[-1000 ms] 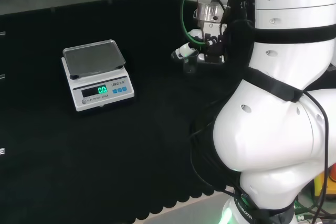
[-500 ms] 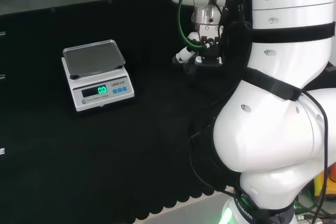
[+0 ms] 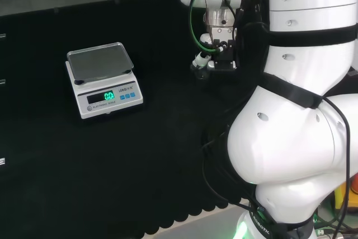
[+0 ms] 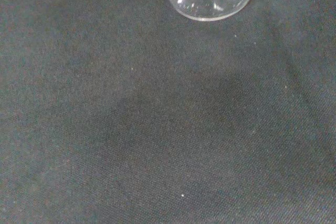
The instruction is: Pick up the beaker.
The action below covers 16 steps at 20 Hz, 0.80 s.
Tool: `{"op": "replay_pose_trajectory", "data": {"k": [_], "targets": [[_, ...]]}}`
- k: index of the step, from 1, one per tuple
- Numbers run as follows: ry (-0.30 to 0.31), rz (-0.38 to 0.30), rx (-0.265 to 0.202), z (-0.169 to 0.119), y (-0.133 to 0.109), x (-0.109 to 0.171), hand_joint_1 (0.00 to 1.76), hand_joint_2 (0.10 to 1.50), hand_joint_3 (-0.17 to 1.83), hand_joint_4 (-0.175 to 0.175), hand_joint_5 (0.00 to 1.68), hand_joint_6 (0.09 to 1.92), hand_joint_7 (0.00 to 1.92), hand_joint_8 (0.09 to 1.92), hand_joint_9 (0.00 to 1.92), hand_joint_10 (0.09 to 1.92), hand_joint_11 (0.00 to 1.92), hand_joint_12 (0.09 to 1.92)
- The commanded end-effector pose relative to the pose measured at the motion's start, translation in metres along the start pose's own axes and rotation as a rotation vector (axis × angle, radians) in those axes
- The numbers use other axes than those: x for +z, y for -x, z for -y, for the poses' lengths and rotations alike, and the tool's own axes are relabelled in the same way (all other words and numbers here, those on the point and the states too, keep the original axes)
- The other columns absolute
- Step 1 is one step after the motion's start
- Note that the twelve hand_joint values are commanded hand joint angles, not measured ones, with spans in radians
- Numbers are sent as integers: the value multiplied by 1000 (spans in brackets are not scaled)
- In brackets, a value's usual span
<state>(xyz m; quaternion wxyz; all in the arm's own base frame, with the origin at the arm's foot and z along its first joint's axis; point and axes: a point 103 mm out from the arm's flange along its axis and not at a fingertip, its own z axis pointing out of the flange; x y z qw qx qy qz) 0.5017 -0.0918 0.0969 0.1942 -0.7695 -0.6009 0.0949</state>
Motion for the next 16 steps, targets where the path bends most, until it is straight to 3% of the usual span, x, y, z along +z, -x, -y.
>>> {"op": "replay_pose_trajectory", "data": {"k": [1,3,6,10,16], "targets": [[6,6,-9,-1,-2,-1,1009,1050,-175,-149,567,472,603,885,1132,447,1266,774],[7,6,-13,-2,-2,-1,1031,1066,-175,-165,576,635,642,895,1191,411,1326,738],[25,11,-19,-2,-3,0,1058,1081,-175,-175,630,733,704,902,1249,391,1378,712],[60,11,-32,1,-4,-6,1105,1092,-175,-175,742,782,831,911,1327,355,1476,659],[75,28,-46,19,-9,-40,1120,1097,-175,-175,778,802,876,926,1351,354,1514,650]]}}
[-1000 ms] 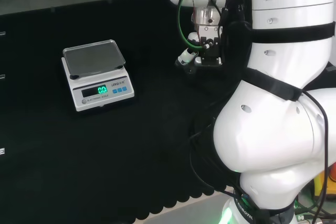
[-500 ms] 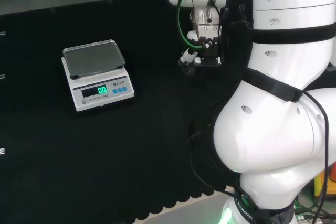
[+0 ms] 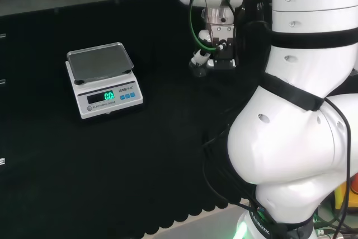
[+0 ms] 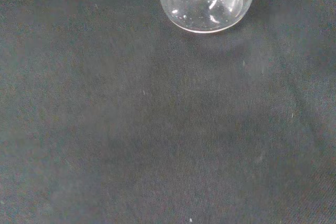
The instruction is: Pick up the beaker.
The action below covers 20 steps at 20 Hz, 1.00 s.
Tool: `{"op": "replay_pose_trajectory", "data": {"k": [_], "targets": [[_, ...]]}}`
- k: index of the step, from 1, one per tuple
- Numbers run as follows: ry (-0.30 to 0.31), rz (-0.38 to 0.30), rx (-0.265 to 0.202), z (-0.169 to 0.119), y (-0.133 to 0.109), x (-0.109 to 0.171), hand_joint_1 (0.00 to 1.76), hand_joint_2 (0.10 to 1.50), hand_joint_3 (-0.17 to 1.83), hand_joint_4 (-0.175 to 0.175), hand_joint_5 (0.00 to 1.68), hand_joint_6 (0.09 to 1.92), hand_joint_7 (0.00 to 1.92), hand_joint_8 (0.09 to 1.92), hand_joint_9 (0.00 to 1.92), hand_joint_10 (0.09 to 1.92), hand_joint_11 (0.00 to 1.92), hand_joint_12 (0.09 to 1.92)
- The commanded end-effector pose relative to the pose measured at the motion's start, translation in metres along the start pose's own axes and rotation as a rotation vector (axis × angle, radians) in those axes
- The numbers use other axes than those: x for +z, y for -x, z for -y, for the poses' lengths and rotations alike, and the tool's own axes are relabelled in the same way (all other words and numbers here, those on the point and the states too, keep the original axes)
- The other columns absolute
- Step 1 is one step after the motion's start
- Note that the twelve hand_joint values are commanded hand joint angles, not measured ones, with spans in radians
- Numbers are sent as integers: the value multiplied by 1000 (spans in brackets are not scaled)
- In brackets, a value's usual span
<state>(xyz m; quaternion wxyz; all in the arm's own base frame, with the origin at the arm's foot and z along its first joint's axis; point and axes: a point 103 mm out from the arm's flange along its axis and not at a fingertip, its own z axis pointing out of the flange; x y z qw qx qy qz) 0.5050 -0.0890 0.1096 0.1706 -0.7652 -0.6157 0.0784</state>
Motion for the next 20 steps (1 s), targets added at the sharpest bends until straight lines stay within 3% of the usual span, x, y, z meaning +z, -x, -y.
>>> {"op": "replay_pose_trajectory", "data": {"k": [1,12,20], "targets": [[18,31,-19,18,-6,-36,1120,1097,-175,-175,778,803,877,926,1352,354,1515,649],[45,94,-31,68,-31,-109,1114,1100,-175,-175,774,815,882,932,1362,359,1522,640],[28,97,-41,68,-42,-112,1103,1102,-175,-175,769,823,882,936,1370,363,1526,634]]}}
